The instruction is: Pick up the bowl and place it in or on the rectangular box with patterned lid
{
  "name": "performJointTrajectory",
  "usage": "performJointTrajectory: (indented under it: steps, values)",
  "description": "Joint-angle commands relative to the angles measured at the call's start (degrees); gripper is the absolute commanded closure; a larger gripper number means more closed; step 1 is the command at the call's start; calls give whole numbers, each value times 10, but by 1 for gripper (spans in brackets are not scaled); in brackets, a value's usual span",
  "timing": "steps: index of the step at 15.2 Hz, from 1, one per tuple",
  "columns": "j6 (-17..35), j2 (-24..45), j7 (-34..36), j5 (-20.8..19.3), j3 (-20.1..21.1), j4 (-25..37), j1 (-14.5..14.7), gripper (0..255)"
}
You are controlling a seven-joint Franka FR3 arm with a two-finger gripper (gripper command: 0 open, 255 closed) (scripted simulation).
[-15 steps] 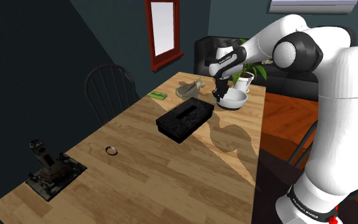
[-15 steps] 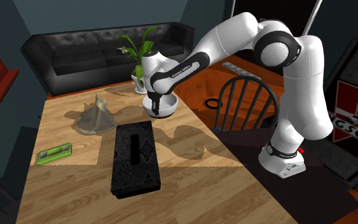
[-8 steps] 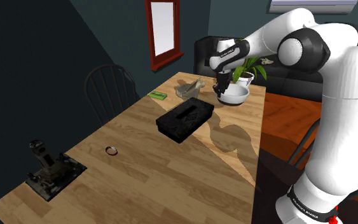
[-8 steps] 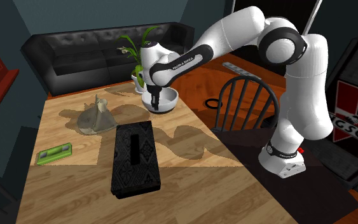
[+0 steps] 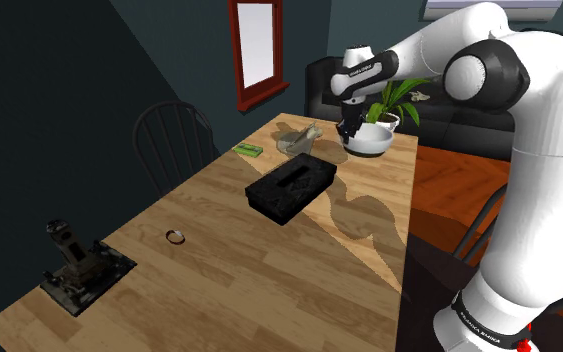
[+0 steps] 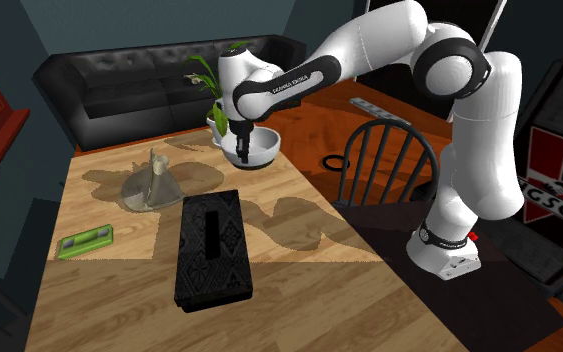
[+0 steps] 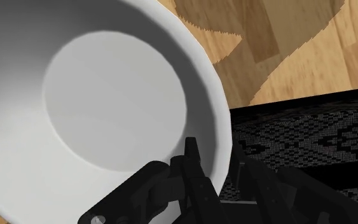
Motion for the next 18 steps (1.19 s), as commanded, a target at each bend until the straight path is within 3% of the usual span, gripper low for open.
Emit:
performJointTrajectory:
  steps: [1,10,18]
  values:
    - [-7,-1,12,-2,4,6,8,255]
    - [-49,21,119,-13,37,61,80,255]
    - [-106,80,203,-16,63,168,138,255]
